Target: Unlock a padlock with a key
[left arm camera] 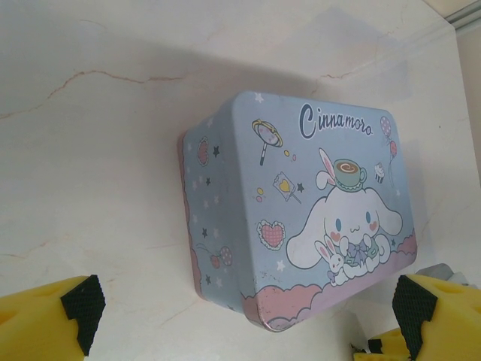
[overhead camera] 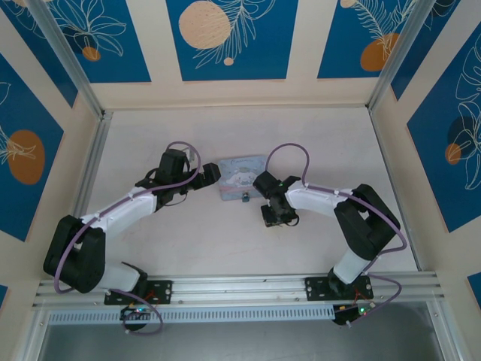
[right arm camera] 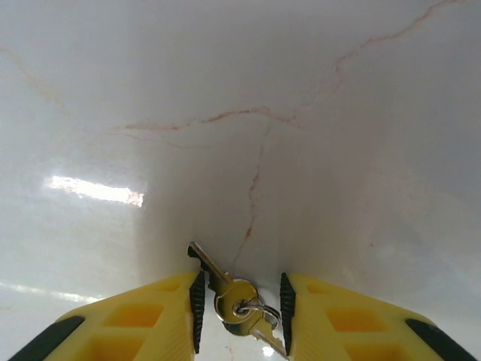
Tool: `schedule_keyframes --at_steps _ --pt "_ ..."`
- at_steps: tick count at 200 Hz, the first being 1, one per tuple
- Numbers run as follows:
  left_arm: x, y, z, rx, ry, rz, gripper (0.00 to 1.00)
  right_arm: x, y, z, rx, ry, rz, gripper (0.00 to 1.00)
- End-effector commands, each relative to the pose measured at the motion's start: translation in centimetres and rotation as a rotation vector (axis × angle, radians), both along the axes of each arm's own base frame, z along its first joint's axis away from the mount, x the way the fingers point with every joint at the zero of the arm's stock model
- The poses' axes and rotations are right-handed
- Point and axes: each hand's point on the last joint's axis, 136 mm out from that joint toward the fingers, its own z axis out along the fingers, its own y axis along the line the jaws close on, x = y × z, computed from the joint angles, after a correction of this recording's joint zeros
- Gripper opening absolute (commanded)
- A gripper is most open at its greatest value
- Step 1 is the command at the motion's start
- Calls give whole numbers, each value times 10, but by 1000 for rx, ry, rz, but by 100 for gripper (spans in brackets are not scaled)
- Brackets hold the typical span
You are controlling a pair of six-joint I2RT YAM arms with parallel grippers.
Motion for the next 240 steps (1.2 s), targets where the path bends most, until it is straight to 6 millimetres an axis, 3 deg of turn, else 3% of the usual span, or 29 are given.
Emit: schedule_keyframes --at_steps 1,53,106,134,163,201,217,240 --pt "6 -7 11 -27 -16 -11 100 -7 -1 -6 -11 53 -21 34" --pt "7 -7 14 -27 -21 -11 100 -8 0 -2 1 55 -12 17" --pt "7 -8 16 -32 -24 -14 100 -4 9 25 78 3 -2 1" --pt "7 -9 17 -37 -21 -16 100 0 19 47 165 -29 -15 0" --pt "6 -14 20 -65 -21 -30 100 7 37 78 339 -73 -26 0" --pt "4 -28 28 -132 -18 -67 100 14 68 132 726 -144 22 0" --pt "2 -37 31 -163 -14 -91 100 19 72 151 874 -166 36 0" --pt "-2 -51 36 -196 -8 -130 100 23 71 163 994 -174 48 0"
